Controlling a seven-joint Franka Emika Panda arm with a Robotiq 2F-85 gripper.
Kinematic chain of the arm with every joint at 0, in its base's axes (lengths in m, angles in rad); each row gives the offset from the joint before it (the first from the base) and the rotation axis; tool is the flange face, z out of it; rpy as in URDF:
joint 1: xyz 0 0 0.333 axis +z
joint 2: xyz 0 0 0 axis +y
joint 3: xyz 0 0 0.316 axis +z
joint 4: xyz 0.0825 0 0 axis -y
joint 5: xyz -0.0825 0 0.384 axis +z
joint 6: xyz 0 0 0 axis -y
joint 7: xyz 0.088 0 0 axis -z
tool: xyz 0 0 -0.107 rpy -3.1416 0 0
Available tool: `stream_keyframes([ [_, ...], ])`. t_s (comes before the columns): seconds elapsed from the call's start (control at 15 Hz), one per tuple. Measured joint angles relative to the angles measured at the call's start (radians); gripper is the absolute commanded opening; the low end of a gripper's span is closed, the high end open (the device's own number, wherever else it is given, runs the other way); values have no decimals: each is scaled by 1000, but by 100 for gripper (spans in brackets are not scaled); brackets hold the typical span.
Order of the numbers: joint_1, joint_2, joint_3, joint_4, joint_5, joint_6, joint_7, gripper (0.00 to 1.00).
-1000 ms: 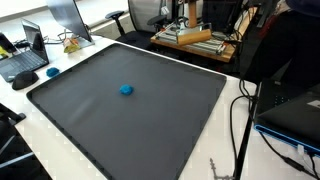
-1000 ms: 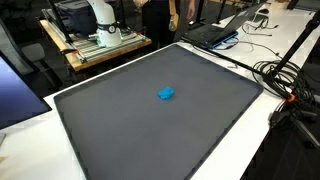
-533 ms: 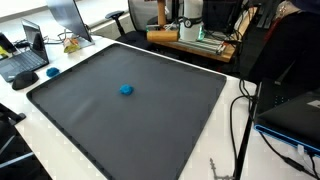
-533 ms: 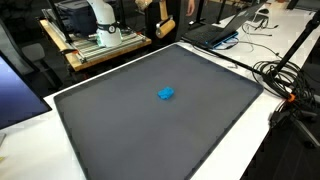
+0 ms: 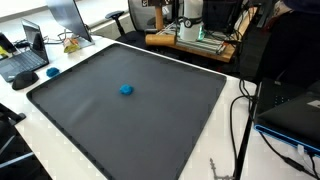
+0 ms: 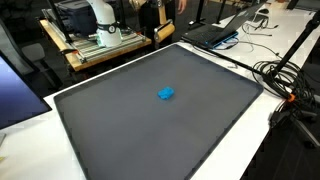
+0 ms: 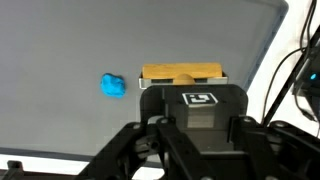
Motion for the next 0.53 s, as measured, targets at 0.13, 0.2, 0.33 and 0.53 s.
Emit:
stream_keyframes([
  [0.13, -29, 55, -9, 21, -1, 45, 52, 22],
  [0.2, -43, 89, -10, 38, -7, 70, 83, 22],
  [0.33, -65, 166, -10, 81, -33, 115, 160, 22],
  [0.53, -88, 288, -10, 163, -80, 149, 288, 22],
])
